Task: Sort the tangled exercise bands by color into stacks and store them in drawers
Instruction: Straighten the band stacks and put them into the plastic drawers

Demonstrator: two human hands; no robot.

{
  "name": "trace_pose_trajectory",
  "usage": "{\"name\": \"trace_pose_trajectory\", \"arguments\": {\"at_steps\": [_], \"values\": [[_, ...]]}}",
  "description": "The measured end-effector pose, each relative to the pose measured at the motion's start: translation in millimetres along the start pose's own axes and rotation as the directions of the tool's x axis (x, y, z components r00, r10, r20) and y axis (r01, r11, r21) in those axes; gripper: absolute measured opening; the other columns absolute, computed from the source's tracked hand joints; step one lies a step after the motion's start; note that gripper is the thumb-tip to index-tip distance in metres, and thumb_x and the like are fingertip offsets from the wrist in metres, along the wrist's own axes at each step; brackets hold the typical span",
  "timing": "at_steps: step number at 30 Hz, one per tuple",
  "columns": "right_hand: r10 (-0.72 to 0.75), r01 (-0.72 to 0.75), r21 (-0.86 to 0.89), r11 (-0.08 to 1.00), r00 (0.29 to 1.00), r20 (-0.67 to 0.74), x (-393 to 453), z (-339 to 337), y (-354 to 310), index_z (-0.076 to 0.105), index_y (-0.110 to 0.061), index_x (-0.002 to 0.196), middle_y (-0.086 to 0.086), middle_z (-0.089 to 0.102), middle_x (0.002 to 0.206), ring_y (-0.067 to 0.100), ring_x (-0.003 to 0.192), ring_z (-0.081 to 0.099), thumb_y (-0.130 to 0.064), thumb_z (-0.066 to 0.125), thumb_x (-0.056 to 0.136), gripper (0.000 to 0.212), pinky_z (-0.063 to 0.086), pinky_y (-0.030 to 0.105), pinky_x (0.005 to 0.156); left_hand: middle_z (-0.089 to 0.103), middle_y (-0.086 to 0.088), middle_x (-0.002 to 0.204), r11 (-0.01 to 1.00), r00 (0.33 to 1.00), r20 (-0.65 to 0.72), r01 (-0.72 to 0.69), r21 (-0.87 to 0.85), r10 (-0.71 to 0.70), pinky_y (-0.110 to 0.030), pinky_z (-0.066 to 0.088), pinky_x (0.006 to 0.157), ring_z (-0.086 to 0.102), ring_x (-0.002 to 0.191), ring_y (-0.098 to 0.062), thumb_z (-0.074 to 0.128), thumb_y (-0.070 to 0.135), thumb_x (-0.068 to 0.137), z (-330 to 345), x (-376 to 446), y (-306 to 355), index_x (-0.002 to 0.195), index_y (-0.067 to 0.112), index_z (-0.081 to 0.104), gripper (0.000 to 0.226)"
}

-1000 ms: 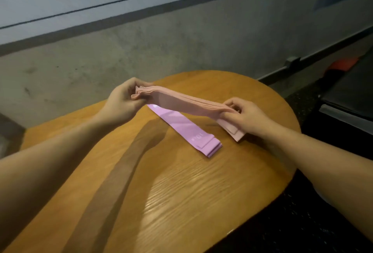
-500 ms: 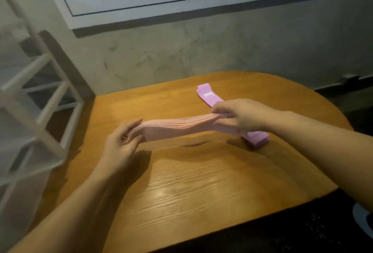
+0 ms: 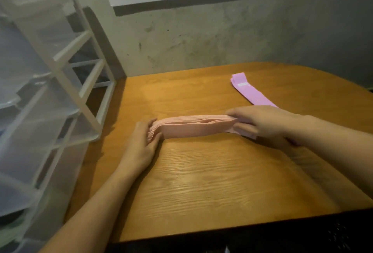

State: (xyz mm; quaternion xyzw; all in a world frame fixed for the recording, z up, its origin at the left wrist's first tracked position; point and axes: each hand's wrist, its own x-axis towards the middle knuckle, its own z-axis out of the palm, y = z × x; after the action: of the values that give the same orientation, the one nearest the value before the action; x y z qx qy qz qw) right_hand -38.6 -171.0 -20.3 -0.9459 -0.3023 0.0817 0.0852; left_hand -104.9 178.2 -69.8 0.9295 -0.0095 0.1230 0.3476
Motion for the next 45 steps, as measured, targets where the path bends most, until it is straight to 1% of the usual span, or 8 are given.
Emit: {"name": "trace_pose_trajectory", "arguments": {"at_steps": [7,11,18,25,28,35,41,45], "values": [[0.114,-0.091,0.228,0.969,0.990,-0.087,-17,7,13,0.053,-0.042,0.109,-0.016,0.068,0.103,0.007,0.094,0.063,-0.031,0.064,0.093,0.023,0.048,0.021,0.078,0.057,0.009,0.120,0.987,0.997,0.020,0.077,-0.140,-0.075,-0.026,0.045,0.089,0.056,0.102,-0.002,0.060,0.021,0.096,-4,-1,4,0.135,0.027,0.053,0.040],[0.237,-0.147,0.497,0.855,0.964,-0.123,-22,10,10,0.061,-0.033,0.118,-0.008,0.069,0.103,0.014,0.088,0.067,-0.018,0.074,0.082,0.041,0.053,0.024,0.079,0.068,0.006,0.096,0.941,0.996,0.006,0.090,-0.326,-0.093,-0.017,0.048,0.072,0.060,0.078,0.000,0.061,0.010,0.095,-8,-5,5,0.119,0.024,0.066,0.028],[0.366,-0.307,0.448,0.840,0.929,-0.049,-24,8,8,0.069,-0.024,0.095,-0.005,0.073,0.090,0.014,0.088,0.066,-0.026,0.080,0.080,0.019,0.049,0.024,0.074,0.068,0.011,0.100,0.935,0.994,0.004,0.104,-0.338,-0.109,-0.020,0.045,0.073,0.059,0.081,0.004,0.063,0.017,0.097,-11,-7,9,0.117,0.027,0.065,0.023],[0.414,-0.182,0.835,0.519,0.908,-0.060,-27,11,-18,0.059,-0.009,0.097,0.004,0.066,0.079,0.004,0.059,0.060,-0.011,0.074,0.087,0.018,0.046,0.017,0.055,0.064,0.004,0.108,0.835,0.983,-0.071,0.104,-0.540,-0.168,-0.017,0.054,0.067,0.064,0.085,0.002,0.060,0.011,0.097,-17,-14,10,0.118,0.019,0.059,0.022],[0.456,-0.203,0.876,0.438,0.890,-0.021,-25,10,-28,0.064,-0.014,0.107,0.001,0.067,0.094,0.002,0.067,0.064,-0.014,0.069,0.093,0.014,0.049,0.015,0.057,0.062,-0.006,0.112,0.807,0.974,-0.051,0.154,-0.570,-0.222,-0.028,0.054,0.066,0.063,0.092,-0.018,0.060,0.017,0.098,-19,-14,9,0.115,0.022,0.059,0.018],[0.558,-0.314,0.894,0.321,0.825,0.089,-21,-7,-39,0.062,-0.011,0.096,0.006,0.053,0.084,0.014,0.066,0.044,-0.019,0.056,0.093,0.011,0.035,0.025,0.057,0.067,-0.015,0.093,0.776,0.948,0.155,0.317,-0.546,-0.278,-0.026,0.044,0.048,0.054,0.053,-0.017,0.058,0.019,0.100,-23,-20,22,0.115,0.021,0.059,0.016],[0.670,-0.593,0.574,0.565,0.736,0.102,-22,-18,-35,0.065,-0.014,0.094,0.005,0.061,0.096,0.020,0.084,0.054,-0.042,0.061,0.089,0.029,0.041,0.031,0.069,0.073,-0.012,0.085,0.814,0.916,0.288,0.386,-0.434,-0.281,-0.027,0.053,0.056,0.063,0.060,-0.018,0.061,0.026,0.098,-19,-34,22,0.115,0.028,0.059,0.017],[0.669,-0.583,0.507,0.635,0.743,0.016,-8,-31,-49,0.062,-0.011,0.103,0.008,0.061,0.107,0.022,0.093,0.056,-0.040,0.061,0.091,0.031,0.045,0.032,0.073,0.071,-0.013,0.079,0.753,0.898,0.321,0.430,-0.498,-0.300,-0.028,0.054,0.053,0.061,0.056,-0.018,0.060,0.019,0.099,-19,-29,24,0.119,0.033,0.057,0.024]]}}
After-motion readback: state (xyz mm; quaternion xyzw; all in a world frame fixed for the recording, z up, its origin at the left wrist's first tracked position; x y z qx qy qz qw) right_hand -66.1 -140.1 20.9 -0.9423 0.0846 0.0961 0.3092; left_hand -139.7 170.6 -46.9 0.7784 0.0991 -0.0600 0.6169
